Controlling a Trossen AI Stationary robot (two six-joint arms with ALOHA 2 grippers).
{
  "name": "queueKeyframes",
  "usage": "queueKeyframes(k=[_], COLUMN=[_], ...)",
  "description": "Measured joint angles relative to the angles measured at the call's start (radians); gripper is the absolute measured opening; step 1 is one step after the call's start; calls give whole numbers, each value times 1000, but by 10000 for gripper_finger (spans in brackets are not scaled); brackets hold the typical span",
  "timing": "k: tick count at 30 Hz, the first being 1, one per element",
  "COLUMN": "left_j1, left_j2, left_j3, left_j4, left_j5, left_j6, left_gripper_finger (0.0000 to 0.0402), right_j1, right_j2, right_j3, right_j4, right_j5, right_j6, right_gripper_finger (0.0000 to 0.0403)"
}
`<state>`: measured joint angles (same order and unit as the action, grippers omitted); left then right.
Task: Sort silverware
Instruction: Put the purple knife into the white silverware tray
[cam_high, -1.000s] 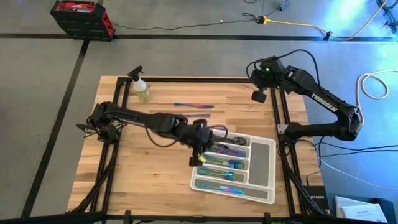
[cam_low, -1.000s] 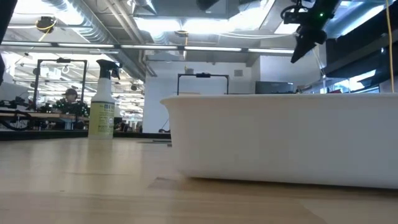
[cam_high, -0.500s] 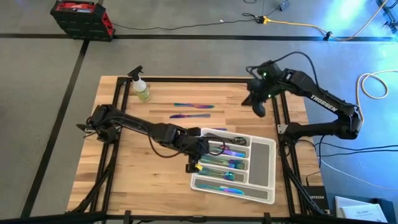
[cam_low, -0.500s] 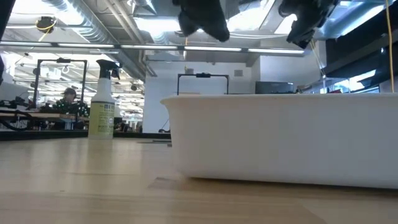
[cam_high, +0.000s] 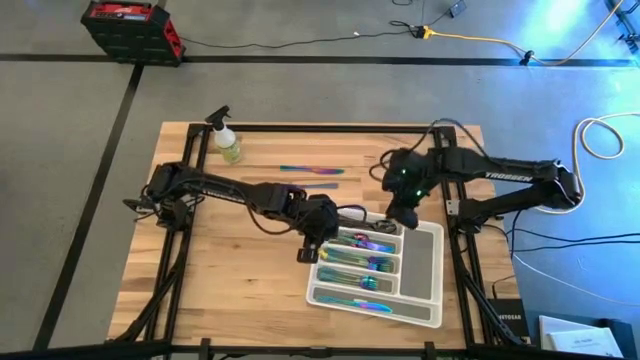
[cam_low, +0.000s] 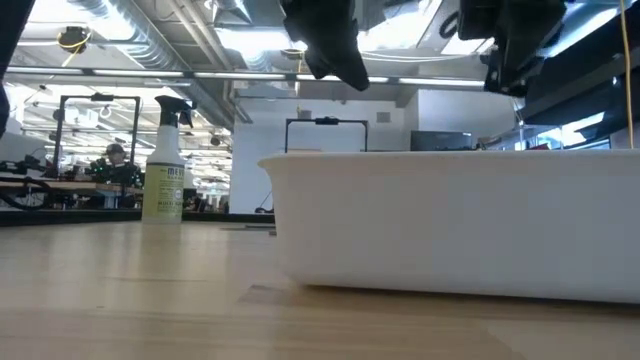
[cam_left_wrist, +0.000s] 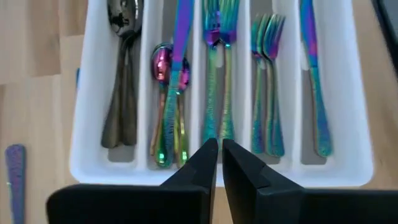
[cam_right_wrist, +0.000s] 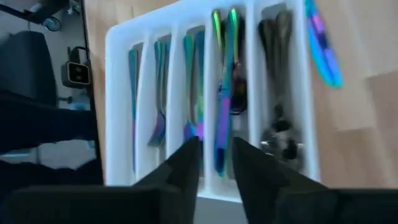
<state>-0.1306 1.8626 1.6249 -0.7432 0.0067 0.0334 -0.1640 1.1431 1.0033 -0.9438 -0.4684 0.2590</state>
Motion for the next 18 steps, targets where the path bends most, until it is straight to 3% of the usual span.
queueKeyframes(k=[6,12,18], left_j1=[48,94,106], left_j2=[1,23,26], left_j3=[0,-5,-102], left_j4=[0,20,137], left_j5=[-2,-3,0], left_j6=[28,-26,-121], left_gripper_finger=[9,9,9], right_j1=[118,147,144], right_j2=[0,1,1], right_j3=[-138,-243,-350], right_j4=[199,252,330], right_j5=[-39,-40,-66], right_j6=[91,114,128], right_gripper_finger=[143,149,149])
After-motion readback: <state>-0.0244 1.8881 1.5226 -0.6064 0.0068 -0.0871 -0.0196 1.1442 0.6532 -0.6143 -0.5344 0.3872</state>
